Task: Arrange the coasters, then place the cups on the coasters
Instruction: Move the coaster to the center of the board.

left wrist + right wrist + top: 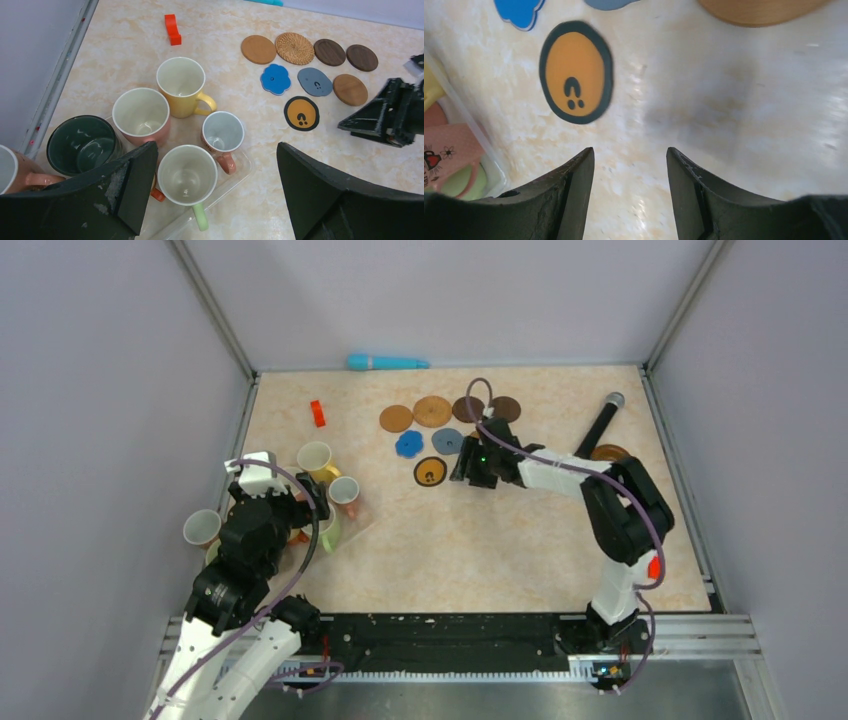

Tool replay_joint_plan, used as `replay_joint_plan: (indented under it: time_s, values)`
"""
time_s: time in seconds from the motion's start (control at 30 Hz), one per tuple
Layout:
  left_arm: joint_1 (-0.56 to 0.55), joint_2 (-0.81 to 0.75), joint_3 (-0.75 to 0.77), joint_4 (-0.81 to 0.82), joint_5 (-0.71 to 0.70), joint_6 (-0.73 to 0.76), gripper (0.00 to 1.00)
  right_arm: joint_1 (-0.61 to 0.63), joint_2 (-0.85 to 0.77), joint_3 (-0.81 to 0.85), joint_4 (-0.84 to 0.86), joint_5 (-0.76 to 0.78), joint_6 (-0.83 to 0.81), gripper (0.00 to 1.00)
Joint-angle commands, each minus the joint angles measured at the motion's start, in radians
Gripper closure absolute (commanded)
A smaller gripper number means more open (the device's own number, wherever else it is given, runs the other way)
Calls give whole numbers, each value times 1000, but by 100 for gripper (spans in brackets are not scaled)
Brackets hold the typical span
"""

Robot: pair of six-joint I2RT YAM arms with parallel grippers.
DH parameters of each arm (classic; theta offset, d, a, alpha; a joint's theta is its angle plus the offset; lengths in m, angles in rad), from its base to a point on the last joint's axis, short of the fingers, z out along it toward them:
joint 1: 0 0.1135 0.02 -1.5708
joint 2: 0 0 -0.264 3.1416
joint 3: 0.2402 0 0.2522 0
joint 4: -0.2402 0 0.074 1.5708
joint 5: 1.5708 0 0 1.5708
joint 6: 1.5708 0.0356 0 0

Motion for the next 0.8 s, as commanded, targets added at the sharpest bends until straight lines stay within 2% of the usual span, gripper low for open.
replay_joint_plan:
  time_s: [0.0, 0.1, 0.23, 0.37, 0.57, 0.77]
  values:
    - [-2, -4, -4, 43, -4, 4, 6, -97, -198, -53, -88, 113, -107, 44]
    - [-2, -4, -4, 41, -3, 4, 6, -197, -304, -106, -113, 149, -152, 45]
    - [-2, -5, -3, 44, -1, 4, 6, -367, -386, -159, -136, 137, -196, 59]
    - [-2, -5, -3, 44, 1, 4, 7, -500, -413, -164, -183, 188, -229, 61]
    - [-2, -2, -3, 42, 4, 4, 6, -691, -333, -148, -154, 159, -234, 64]
    - [-2, 0, -4, 44, 5, 4, 6, -794, -229, -90, -121, 126, -224, 70]
